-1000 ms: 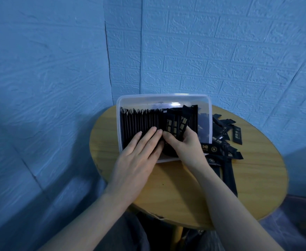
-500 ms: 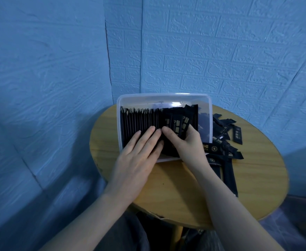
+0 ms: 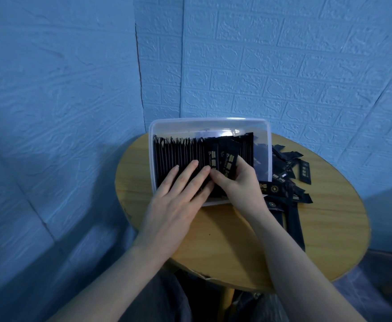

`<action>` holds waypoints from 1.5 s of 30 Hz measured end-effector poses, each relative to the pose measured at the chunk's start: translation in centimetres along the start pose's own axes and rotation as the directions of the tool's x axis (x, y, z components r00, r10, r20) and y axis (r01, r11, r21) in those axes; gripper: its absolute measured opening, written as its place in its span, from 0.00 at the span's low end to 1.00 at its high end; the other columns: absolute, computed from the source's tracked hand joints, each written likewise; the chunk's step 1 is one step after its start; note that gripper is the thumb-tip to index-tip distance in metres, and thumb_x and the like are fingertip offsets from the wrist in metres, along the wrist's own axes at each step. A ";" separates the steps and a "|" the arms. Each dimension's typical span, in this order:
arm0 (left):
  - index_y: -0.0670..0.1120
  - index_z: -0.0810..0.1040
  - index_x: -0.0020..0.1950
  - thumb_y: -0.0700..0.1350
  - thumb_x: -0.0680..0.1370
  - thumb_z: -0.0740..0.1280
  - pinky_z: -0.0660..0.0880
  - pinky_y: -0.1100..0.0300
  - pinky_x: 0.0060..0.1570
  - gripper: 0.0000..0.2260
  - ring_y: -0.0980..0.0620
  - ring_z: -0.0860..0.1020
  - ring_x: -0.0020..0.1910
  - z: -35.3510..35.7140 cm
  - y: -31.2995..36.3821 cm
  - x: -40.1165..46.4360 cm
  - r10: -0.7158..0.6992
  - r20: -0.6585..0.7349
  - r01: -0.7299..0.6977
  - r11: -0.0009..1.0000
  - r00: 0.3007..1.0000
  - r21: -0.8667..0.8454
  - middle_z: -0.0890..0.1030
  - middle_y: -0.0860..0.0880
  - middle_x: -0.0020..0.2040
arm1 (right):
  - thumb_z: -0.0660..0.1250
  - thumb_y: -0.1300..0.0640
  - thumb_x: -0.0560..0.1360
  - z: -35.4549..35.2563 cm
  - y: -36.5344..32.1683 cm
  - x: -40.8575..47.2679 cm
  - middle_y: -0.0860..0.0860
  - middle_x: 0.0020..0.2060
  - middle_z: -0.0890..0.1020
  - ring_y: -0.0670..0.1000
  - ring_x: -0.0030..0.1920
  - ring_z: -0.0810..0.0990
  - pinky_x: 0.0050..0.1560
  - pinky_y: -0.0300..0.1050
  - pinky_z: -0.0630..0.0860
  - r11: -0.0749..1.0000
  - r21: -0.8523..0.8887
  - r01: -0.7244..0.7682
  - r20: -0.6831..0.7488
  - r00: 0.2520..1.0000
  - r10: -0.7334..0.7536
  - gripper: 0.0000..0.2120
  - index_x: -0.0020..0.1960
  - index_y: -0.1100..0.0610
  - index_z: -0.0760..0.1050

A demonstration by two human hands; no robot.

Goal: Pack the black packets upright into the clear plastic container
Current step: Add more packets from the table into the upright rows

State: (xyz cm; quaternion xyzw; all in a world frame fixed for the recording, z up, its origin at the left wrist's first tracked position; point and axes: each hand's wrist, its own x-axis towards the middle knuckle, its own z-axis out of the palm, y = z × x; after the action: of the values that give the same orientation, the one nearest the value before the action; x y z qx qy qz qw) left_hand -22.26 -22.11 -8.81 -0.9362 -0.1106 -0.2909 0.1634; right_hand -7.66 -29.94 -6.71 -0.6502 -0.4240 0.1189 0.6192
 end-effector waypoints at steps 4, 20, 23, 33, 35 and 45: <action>0.42 0.75 0.69 0.32 0.70 0.59 0.64 0.41 0.72 0.27 0.42 0.62 0.76 0.1 0.0 0.0 -0.015 -0.005 0.015 1.000 1.000 0.007 0.68 0.42 0.75 | 0.70 0.62 0.75 0.1 0.1 0.0 0.50 0.49 0.84 0.47 0.52 0.82 0.57 0.52 0.79 1.000 -0.018 0.000 -0.016 1.000 0.000 0.10 0.56 0.57 0.76; 0.45 0.74 0.71 0.33 0.71 0.59 0.64 0.39 0.71 0.28 0.42 0.61 0.76 0.1 -0.1 -0.1 0.014 -0.005 -0.014 1.000 1.000 0.013 0.67 0.42 0.75 | 0.67 0.65 0.76 0.1 -0.2 -0.1 0.49 0.47 0.84 0.45 0.50 0.82 0.53 0.40 0.78 0.999 0.044 0.005 -0.035 0.999 -0.003 0.09 0.54 0.55 0.76; 0.47 0.73 0.71 0.33 0.71 0.59 0.63 0.37 0.71 0.28 0.41 0.62 0.76 0.2 0.0 0.0 0.029 0.003 -0.029 0.999 1.000 0.027 0.67 0.42 0.75 | 0.70 0.64 0.75 0.1 -0.1 0.0 0.50 0.46 0.84 0.47 0.50 0.83 0.54 0.47 0.80 0.999 0.031 0.026 -0.094 0.995 -0.023 0.08 0.54 0.57 0.77; 0.49 0.74 0.70 0.34 0.70 0.60 0.62 0.37 0.71 0.28 0.41 0.63 0.76 0.3 -0.1 -0.1 0.029 0.010 -0.029 0.999 1.000 0.030 0.68 0.42 0.75 | 0.69 0.62 0.76 0.0 -0.2 -0.1 0.49 0.44 0.85 0.45 0.47 0.83 0.49 0.38 0.78 0.994 0.104 -0.019 -0.089 0.996 0.028 0.05 0.52 0.57 0.78; 0.49 0.74 0.70 0.34 0.70 0.60 0.62 0.37 0.71 0.28 0.41 0.62 0.76 0.3 -0.1 -0.2 0.029 0.000 -0.029 0.999 1.000 0.028 0.66 0.42 0.75 | 0.68 0.65 0.76 0.0 -0.3 -0.1 0.50 0.45 0.85 0.45 0.47 0.83 0.49 0.38 0.78 0.995 0.099 -0.018 -0.065 0.998 0.025 0.07 0.53 0.57 0.78; 0.48 0.75 0.68 0.35 0.73 0.54 0.62 0.37 0.71 0.26 0.41 0.62 0.76 0.4 -0.1 -0.1 0.043 -0.008 -0.042 0.998 0.999 0.050 0.67 0.44 0.75 | 0.69 0.63 0.76 0.0 0.0 -0.1 0.49 0.45 0.85 0.46 0.48 0.83 0.52 0.46 0.80 0.998 0.035 -0.061 -0.063 0.996 0.063 0.06 0.52 0.57 0.79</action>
State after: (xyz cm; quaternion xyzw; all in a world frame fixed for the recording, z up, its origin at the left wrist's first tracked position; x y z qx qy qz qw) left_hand -22.22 -21.88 -9.16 -0.9326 -0.0971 -0.2889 0.1931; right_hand -7.74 -29.98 -6.77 -0.6562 -0.3815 0.1238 0.6392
